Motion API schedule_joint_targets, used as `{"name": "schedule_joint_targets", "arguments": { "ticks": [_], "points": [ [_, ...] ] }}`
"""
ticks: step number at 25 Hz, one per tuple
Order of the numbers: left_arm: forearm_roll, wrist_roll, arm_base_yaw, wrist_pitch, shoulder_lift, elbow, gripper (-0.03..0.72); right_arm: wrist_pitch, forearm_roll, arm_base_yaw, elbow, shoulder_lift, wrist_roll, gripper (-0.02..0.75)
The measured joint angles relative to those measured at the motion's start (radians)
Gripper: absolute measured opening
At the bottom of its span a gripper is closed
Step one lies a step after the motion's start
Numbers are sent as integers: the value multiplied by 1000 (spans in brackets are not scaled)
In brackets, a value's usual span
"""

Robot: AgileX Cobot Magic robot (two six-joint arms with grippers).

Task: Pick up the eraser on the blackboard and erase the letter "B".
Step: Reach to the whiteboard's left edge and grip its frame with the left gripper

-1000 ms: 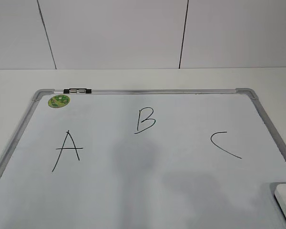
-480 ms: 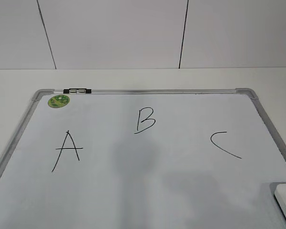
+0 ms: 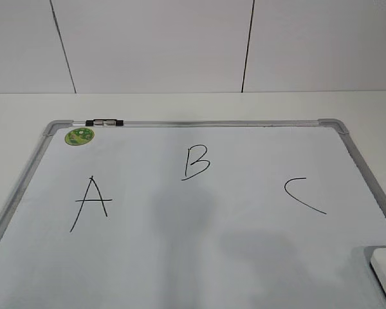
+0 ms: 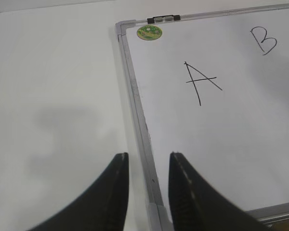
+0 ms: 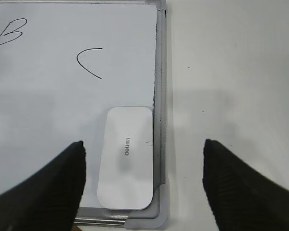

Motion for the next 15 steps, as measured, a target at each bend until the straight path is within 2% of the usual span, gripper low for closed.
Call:
{"name": "schedule_joint_targets", "arguments": {
  "ticks": [6, 15],
  "points": [
    [-2, 0, 0, 9, 95, -8, 232, 0, 2, 0, 0, 0, 0, 584],
    [-24, -26, 0, 68, 401, -145, 235, 0, -9, 0, -20, 0, 0, 584]
  ]
}}
